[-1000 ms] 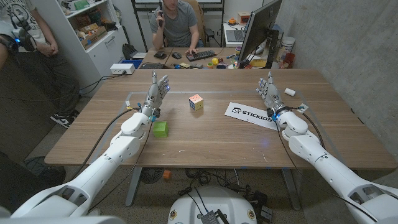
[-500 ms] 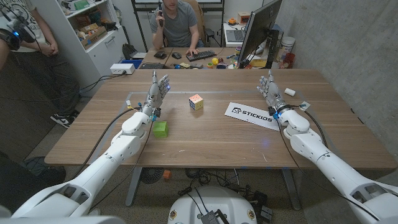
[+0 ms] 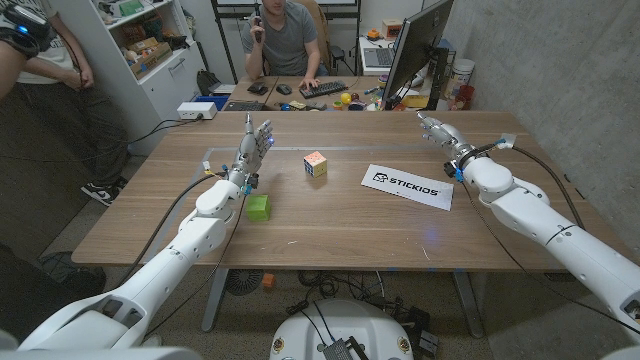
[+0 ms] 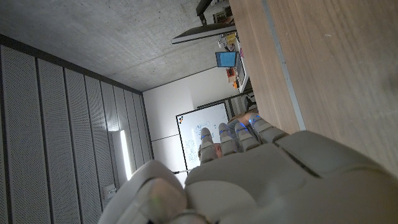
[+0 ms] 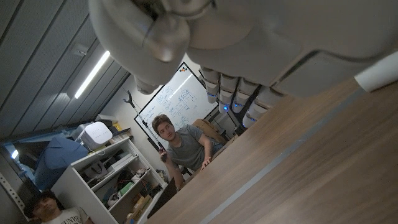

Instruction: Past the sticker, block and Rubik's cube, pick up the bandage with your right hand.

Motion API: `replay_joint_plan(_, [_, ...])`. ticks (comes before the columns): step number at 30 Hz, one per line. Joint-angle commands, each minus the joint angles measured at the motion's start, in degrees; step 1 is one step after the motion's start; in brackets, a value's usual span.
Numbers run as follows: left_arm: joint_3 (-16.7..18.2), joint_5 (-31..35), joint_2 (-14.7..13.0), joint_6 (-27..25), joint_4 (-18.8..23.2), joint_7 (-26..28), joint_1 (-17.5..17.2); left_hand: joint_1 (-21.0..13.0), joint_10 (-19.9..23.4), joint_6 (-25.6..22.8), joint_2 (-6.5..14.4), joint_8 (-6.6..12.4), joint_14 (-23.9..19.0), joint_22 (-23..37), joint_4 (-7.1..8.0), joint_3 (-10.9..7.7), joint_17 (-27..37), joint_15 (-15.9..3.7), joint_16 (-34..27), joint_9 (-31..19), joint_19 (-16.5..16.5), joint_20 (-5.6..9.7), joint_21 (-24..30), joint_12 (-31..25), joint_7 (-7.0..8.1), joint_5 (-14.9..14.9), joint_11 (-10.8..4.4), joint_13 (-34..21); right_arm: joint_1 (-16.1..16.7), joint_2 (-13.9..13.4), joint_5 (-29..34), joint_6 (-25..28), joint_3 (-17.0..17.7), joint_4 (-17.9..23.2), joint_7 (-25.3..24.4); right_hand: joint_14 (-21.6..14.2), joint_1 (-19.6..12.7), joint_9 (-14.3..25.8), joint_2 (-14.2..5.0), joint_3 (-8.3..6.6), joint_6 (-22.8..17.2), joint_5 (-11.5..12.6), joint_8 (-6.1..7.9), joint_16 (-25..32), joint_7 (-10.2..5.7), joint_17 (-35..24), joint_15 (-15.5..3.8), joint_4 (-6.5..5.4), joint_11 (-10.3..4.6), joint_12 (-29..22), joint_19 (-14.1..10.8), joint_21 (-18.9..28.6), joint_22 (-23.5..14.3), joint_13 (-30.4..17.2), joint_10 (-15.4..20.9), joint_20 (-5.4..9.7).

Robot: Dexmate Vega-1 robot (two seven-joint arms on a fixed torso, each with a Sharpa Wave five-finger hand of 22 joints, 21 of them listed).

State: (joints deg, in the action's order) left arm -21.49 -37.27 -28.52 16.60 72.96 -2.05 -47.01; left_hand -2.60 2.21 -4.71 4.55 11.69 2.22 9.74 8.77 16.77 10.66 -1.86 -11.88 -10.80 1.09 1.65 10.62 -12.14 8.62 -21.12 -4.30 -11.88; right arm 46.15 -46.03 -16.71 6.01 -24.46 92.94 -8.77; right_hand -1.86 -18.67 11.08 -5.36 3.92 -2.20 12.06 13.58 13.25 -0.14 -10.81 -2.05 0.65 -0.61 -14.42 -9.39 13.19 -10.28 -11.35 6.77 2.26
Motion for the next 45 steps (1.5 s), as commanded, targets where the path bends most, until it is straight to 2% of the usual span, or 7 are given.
replay_joint_plan(1, [0.4,-0.31,-0.37,-0.07,0.06,-0.03,-0.35,-0.16,0.09,-0.04,1.8,0.15,0.33,0.21,0.12,0.27,0.2,-4.14,-0.34,-0.31,0.11,3.29,0.23,-0.02,0.34,-0.15,-0.31,-0.16,-6.21,-6.72,13.9,16.2,-5.32,6.95,0.67,-0.86,-1.33,0.11,0.09,-0.01,-1.45,-0.21,0.5,0.24,-0.15,-0.09,-2.11,0.71,-0.4,-0.45,-0.76,0.45,-0.25,-0.09,0.98,1.23])
replay_joint_plan(7, [0.21,-1.23,-1.42,-0.31,0.79,-3.07,-0.72,-0.14,0.19,-0.1,1.79,0.16,0.4,0.21,0.13,0.28,0.2,-4.19,-0.31,-0.31,0.11,3.25,0.23,-0.04,0.25,-0.14,-0.37,-0.16,-11.73,-6.37,21.6,21.13,-10.02,5.88,3.76,-1.37,-2.61,0.18,0.27,-0.28,-3.83,-0.4,1.09,0.06,-1.93,-0.13,-3.1,1.52,-0.98,-0.65,-1.24,0.32,-0.26,-0.12,2.1,1.23])
replay_joint_plan(12, [0.8,-1.89,-2.13,0.26,1.04,-4.48,-0.77,-0.13,0.39,-0.13,1.79,0.15,0.36,0.21,0.14,0.28,0.2,-4.15,-0.31,-0.31,0.13,3.27,0.23,-0.1,0.35,-0.12,-0.29,-0.16,-15.78,-5.59,26.28,23.79,-13.21,3.77,7.37,-1.47,-4.25,0.22,0.79,-0.55,-3.68,-0.33,0.95,-0.14,-2.23,-0.12,-3.68,2.61,-1.79,-0.51,-1.58,0.23,-0.23,-0.13,2.13,1.45])
replay_joint_plan(21, [0.85,-1.21,-2.05,3.88,-3.48,-7.7,0.67,-0.14,0.39,-0.4,1.8,0.23,0.4,0.21,0.14,0.27,0.2,-4.4,-0.28,-0.31,0.14,3.29,0.22,-0.06,0.43,-0.1,-0.36,-0.17,-20.99,-5.42,35.94,29.88,-19.14,2.63,13.98,-1.67,-7.5,0.32,2.14,-0.92,-2.52,0.11,0.46,-0.46,-2.5,-0.1,-4.37,4.78,-2.32,-0.31,-2.0,-0.03,-0.18,-0.16,2.25,1.76])
replay_joint_plan(28, [0.44,0.35,-0.69,5.24,-3.4,-5.44,1.3,-0.16,0.41,-0.5,1.81,0.24,0.39,0.2,0.14,0.25,0.2,-4.26,-0.27,-0.3,0.11,3.22,0.2,-0.04,0.51,-0.09,-0.36,-0.17,-24.23,-4.81,40.73,27.31,-22.1,-3.32,17.69,-2.01,-12.32,0.54,2.51,-2.03,-2.16,1.14,0.23,-1.0,-4.32,0.02,-6.57,7.22,-3.94,-0.69,-3.36,-0.12,-0.15,-0.27,3.87,1.51])
replay_joint_plan(37, [-0.05,2.12,-0.46,4.4,-1.19,-1.76,0.59,-0.21,0.48,-0.69,1.85,0.29,0.34,0.2,0.12,0.21,0.2,-4.31,-0.27,-0.31,0.08,3.15,0.18,-0.03,0.53,-0.08,-0.4,-0.17,-27.03,-3.41,47.48,23.8,-26.07,-9.29,22.19,-2.33,-14.36,0.63,2.33,-2.61,-2.03,1.6,0.12,-1.2,-4.6,0.09,-7.01,7.93,-4.28,-0.63,-4.16,-0.09,-0.17,-0.35,3.89,2.23])
replay_joint_plan(45, [0.08,2.63,-0.7,4.11,0.44,-0.08,-0.29,-0.26,0.6,-0.71,1.89,0.26,0.26,0.2,0.11,0.18,0.19,-4.21,-0.29,-0.31,0.07,3.17,0.17,-0.05,0.46,-0.07,-0.27,-0.17,-27.14,-2.55,50.49,22.35,-26.88,-11.63,24.02,-1.51,-15.78,0.66,2.3,-2.96,-2.39,1.95,0.19,-1.72,-4.92,0.12,-6.71,8.26,-4.55,-0.5,-3.46,-0.58,-0.16,-0.36,3.85,2.57])
